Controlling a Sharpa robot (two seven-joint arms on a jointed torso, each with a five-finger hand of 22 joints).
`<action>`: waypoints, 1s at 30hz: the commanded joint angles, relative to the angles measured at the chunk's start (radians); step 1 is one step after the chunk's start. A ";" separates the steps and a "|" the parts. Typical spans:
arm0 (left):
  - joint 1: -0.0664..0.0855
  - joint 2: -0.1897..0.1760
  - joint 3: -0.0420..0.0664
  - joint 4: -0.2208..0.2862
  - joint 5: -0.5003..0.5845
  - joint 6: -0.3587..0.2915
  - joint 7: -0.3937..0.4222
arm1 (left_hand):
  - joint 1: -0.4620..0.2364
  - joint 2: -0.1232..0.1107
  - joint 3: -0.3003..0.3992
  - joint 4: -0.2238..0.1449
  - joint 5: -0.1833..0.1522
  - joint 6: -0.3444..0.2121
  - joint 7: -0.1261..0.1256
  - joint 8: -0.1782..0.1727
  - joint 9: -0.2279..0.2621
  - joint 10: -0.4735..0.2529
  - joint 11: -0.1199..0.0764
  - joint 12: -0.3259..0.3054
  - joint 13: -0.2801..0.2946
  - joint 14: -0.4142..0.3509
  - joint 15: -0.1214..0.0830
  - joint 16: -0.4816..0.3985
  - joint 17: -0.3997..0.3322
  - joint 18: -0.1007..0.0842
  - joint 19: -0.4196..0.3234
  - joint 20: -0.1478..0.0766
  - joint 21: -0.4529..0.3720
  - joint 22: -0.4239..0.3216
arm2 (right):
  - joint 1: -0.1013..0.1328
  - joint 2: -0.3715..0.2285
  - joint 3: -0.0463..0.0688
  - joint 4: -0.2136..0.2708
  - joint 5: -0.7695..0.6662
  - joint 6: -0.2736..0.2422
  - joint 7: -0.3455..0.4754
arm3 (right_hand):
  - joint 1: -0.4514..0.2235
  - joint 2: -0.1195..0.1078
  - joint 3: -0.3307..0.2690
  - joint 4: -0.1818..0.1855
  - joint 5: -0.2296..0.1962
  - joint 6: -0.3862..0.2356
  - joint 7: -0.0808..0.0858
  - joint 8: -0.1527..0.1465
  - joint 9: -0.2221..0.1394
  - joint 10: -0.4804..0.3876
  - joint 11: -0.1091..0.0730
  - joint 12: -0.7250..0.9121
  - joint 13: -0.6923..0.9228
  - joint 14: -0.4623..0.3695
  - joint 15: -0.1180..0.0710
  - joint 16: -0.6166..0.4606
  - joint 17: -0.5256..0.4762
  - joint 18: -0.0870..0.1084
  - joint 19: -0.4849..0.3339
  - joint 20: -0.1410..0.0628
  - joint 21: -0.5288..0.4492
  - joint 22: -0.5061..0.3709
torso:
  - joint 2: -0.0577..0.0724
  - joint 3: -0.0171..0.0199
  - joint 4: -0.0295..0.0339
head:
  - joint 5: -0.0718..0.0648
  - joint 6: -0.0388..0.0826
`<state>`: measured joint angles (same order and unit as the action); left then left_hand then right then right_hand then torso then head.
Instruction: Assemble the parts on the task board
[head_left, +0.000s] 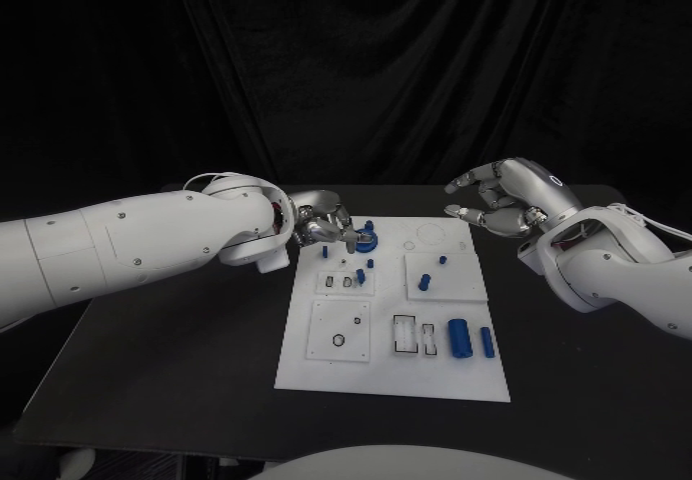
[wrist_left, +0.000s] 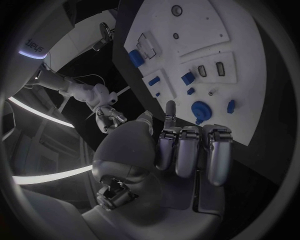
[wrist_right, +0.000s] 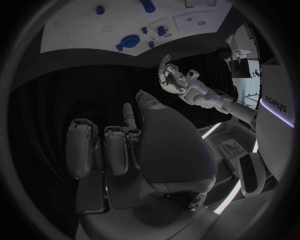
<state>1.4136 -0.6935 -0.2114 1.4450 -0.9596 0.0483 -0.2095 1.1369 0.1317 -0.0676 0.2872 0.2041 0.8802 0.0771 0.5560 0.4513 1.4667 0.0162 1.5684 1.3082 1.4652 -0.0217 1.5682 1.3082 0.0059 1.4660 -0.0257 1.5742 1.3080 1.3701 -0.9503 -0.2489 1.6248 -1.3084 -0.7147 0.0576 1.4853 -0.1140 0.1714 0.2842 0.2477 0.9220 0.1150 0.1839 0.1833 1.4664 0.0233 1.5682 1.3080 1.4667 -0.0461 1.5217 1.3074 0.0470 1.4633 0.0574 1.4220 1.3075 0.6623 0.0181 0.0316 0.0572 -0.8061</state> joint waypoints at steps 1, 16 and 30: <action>0.005 0.024 0.001 -0.005 -0.056 0.154 -0.245 | -0.022 0.003 -0.011 0.004 -0.005 -0.001 0.000 0.013 0.025 0.104 -0.005 0.002 0.263 0.106 -0.006 0.003 0.263 -0.006 0.105 -0.007 -0.003 0.263 | -0.002 0.008 0.001 -0.008 0.001 0.054 -0.045 | -0.007 0.001 0.005 0.004 0.006 0.004 0.001 0.004 -0.001 0.104 0.009 0.003 0.263 0.087 0.006 -0.004 0.190 -0.009 0.037 0.007 -0.004 0.203 | -0.003 0.0048 -0.0022 | -0.001 -0.010; 0.007 0.120 0.001 -0.057 -0.059 0.238 -0.376 | -0.026 0.005 -0.019 -0.004 0.016 0.047 -0.029 0.029 0.095 0.104 -0.034 0.002 0.263 0.106 -0.035 0.003 0.263 -0.006 0.105 -0.035 -0.003 0.263 | -0.014 0.015 0.000 -0.021 -0.007 0.105 -0.075 | -0.012 0.007 0.006 0.003 0.010 0.011 0.002 0.006 -0.002 0.104 0.011 0.003 0.263 0.088 0.009 -0.001 0.194 -0.009 0.039 0.010 0.000 0.205 | -0.012 0.0204 -0.0021 | 0.022 -0.041; 0.005 0.159 0.001 -0.073 -0.059 0.170 -0.362 | -0.012 0.010 -0.006 -0.007 0.021 0.050 -0.026 -0.008 0.091 0.104 -0.032 0.002 0.263 0.106 -0.034 0.003 0.263 -0.006 0.105 -0.036 -0.003 0.263 | -0.015 0.011 0.000 -0.011 -0.032 0.118 -0.087 | -0.013 0.008 0.006 0.003 0.010 0.011 0.002 0.006 -0.003 0.104 0.011 0.003 0.263 0.087 0.009 -0.004 0.190 -0.009 0.039 0.011 -0.001 0.205 | -0.010 0.0386 -0.0100 | 0.031 -0.063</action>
<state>1.4181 -0.5376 -0.2115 1.3731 -1.0139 0.2460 -0.5787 1.1161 0.1410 -0.0780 0.2811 0.2200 0.9307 0.0516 0.5529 0.5432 1.4650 -0.0106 1.5683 1.3080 1.4652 -0.0501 1.5682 1.3079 0.0060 1.4674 -0.0557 1.5742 1.3078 1.3575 -0.9374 -0.2491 1.6112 -1.3224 -0.6084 -0.0038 1.4789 -0.1076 0.1742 0.2869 0.2516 0.9254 0.1185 0.1838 0.1819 1.4656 0.0295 1.5681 1.3076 1.4667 -0.0461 1.5217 1.3073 0.0470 1.4668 0.0608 1.4172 1.3074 0.6525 0.0526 0.0234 0.0866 -0.8667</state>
